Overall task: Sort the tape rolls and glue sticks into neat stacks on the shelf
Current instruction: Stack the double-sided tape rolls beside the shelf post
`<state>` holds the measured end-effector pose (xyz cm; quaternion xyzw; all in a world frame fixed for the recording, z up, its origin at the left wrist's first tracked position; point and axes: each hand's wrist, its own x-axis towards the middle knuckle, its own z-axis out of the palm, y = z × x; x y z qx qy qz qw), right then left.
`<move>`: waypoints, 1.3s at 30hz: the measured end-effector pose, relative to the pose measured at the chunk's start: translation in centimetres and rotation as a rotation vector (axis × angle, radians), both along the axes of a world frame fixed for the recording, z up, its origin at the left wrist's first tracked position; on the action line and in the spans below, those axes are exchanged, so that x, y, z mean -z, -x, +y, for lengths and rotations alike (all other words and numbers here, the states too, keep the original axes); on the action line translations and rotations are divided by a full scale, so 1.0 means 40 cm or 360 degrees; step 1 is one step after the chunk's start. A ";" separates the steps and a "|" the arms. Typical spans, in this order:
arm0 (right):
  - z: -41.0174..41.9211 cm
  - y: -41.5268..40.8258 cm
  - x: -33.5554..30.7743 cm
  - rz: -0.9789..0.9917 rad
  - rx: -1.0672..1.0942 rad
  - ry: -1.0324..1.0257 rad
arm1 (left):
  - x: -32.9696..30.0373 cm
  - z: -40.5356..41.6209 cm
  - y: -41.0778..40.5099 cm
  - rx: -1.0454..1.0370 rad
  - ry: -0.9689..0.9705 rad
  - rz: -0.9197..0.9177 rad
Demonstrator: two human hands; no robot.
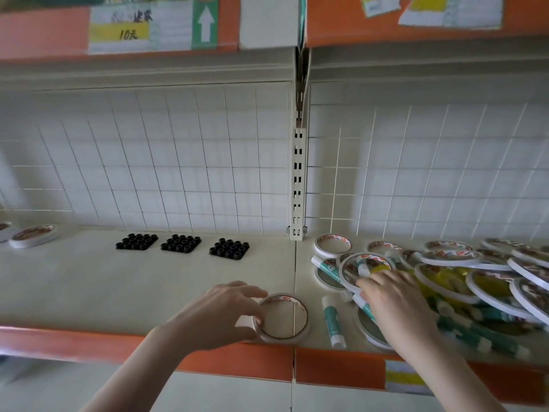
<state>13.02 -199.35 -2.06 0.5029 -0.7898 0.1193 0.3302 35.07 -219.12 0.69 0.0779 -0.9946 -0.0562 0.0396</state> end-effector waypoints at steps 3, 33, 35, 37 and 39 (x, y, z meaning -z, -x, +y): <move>0.003 0.005 0.001 -0.0014 -0.0009 0.0024 | 0.007 -0.014 0.000 0.0006 0.0017 0.0129; -0.525 -0.497 -0.044 -0.0126 -0.0473 0.0190 | -0.028 -0.392 -0.598 -0.0880 0.0477 0.0931; -0.597 -0.566 -0.047 -0.0158 -0.0498 0.0200 | -0.031 -0.459 -0.671 -0.0914 0.0488 0.0928; -0.662 -0.627 -0.046 -0.0189 -0.0497 0.0188 | -0.035 -0.518 -0.740 -0.0947 0.0476 0.0918; -0.723 -0.683 -0.041 -0.0213 -0.0484 0.0159 | -0.037 -0.574 -0.805 -0.0942 0.0509 0.0911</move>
